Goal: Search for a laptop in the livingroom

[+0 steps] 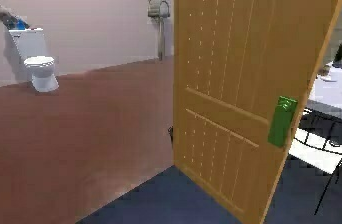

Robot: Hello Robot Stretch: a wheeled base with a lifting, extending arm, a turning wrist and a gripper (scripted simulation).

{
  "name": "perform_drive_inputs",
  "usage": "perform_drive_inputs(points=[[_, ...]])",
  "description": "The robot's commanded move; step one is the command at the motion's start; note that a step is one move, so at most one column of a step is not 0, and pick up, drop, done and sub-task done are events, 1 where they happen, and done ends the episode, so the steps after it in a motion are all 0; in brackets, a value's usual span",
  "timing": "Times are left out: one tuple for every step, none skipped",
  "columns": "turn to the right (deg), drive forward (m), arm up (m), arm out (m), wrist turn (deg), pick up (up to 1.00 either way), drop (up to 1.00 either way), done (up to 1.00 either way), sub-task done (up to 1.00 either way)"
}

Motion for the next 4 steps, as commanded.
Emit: perform_drive_inputs(points=[[-24.0,0.0,0.0,0.0,0.0,0.0,0.0,0.0,0.0],[0.0,1.0,0.0,0.0,0.0,0.0,0.0,0.0,0.0],[-6.0,0.0,0.0,0.0,0.0,0.0,0.0,0.0,0.0],[-3.0,0.0,0.0,0.0,0.0,0.0,0.0,0.0,0.0]])
